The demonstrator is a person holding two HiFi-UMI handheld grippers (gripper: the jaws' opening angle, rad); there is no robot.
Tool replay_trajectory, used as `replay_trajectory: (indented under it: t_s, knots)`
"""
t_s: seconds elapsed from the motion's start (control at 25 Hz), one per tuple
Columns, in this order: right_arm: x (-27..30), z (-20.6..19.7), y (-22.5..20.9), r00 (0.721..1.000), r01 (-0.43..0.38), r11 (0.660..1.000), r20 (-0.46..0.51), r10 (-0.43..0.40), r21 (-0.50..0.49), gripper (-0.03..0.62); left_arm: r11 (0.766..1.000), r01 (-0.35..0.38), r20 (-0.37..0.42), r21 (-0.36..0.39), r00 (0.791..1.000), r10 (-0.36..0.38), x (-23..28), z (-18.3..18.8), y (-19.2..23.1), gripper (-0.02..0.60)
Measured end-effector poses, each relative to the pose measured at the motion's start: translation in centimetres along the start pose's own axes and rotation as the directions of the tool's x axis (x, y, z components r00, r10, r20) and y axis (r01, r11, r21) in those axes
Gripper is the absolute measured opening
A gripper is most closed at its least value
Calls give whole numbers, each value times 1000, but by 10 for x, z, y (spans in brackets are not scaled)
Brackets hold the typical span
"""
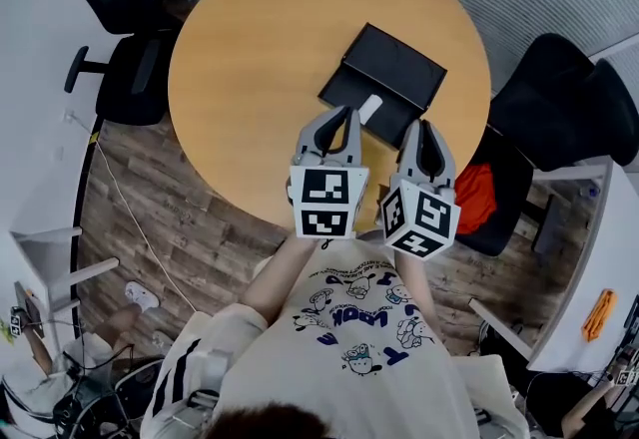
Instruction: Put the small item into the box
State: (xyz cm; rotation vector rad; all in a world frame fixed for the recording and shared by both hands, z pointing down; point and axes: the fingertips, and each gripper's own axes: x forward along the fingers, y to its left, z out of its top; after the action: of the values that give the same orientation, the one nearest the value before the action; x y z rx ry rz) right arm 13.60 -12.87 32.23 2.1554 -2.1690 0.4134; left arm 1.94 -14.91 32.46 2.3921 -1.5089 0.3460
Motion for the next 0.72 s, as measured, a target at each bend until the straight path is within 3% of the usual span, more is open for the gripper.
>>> replay_trajectory:
  t_s: [0.72]
  knots:
    - [-6,7,4,1000,-3,1000,16,4,-21,44,1000,9,27,15,1000,-9,-9,9,-5,24]
